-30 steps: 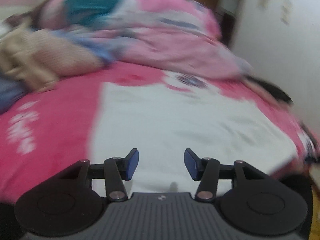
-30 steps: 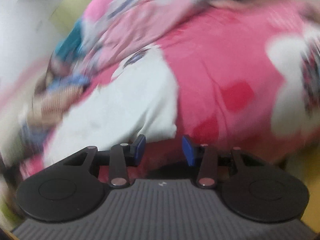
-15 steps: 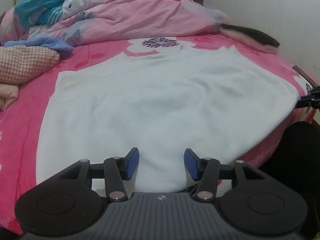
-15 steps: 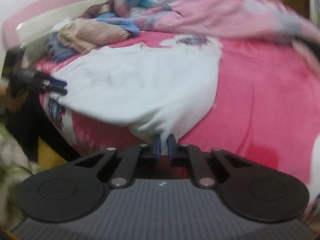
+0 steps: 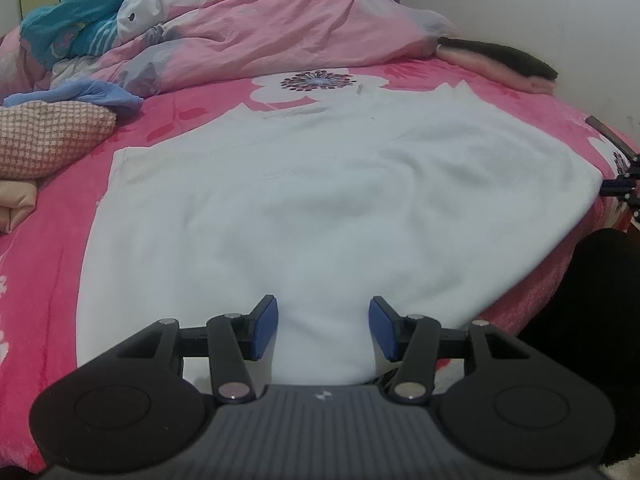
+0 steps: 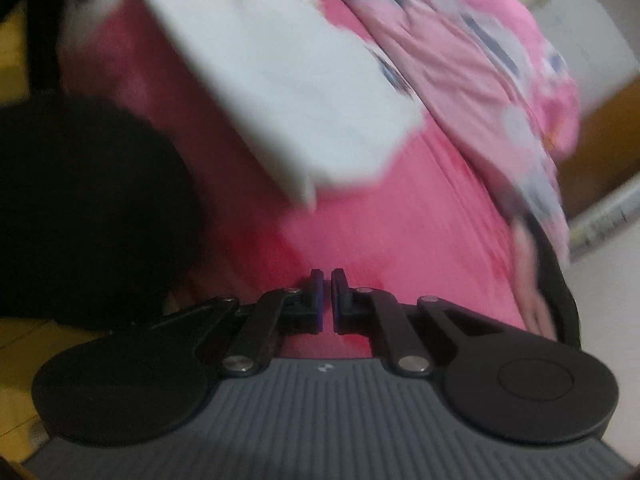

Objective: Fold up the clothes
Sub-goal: 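Swing the right gripper back over the spread sweatshirt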

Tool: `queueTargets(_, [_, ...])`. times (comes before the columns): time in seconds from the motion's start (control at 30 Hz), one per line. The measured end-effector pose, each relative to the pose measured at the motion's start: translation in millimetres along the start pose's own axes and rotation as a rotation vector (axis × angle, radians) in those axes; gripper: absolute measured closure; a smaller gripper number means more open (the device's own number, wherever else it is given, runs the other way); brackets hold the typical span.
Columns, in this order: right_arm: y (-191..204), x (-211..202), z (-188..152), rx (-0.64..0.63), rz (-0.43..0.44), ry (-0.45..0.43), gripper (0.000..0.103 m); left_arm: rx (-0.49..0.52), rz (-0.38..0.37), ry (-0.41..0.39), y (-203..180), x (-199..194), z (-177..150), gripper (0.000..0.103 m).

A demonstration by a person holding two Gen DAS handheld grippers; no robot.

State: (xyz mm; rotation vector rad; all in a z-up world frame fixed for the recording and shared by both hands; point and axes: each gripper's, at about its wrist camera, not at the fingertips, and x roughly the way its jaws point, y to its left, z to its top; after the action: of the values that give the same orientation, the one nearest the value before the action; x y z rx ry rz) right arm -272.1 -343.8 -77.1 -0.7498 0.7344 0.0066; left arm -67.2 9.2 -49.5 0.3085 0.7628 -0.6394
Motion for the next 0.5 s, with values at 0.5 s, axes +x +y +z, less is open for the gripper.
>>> queueTargets(0.5, [-23.1,-1.3,23.9,0.797,0.167,-0.111,0.098,-0.188,0.004,-0.052,47.3,-34.2,-35.9,0.049])
